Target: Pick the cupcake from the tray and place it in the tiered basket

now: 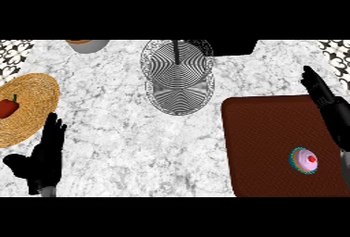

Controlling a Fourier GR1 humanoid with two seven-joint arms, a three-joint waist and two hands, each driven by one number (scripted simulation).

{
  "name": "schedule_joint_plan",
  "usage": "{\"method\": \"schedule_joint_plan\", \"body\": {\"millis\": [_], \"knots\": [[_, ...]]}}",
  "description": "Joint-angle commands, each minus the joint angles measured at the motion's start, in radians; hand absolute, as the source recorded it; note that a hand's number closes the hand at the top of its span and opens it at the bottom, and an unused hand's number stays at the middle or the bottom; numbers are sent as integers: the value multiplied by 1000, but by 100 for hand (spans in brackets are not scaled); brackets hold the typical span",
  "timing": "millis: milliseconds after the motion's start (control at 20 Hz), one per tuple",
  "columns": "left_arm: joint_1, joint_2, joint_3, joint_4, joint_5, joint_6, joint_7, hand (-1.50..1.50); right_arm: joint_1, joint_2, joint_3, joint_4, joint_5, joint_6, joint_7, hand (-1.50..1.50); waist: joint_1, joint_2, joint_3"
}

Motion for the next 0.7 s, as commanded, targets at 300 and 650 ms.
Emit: {"method": "schedule_joint_plan", "body": {"millis": [300, 650], "knots": [[72, 13, -73, 43, -72, 11, 45, 0, 202, -129, -408, 104, 94, -368, 63, 150, -135, -11, -48], [10, -3, -144, 56, -111, -15, 113, 0, 391, 226, -653, -147, -202, -477, -154, -150, -43, -30, -42]]}}
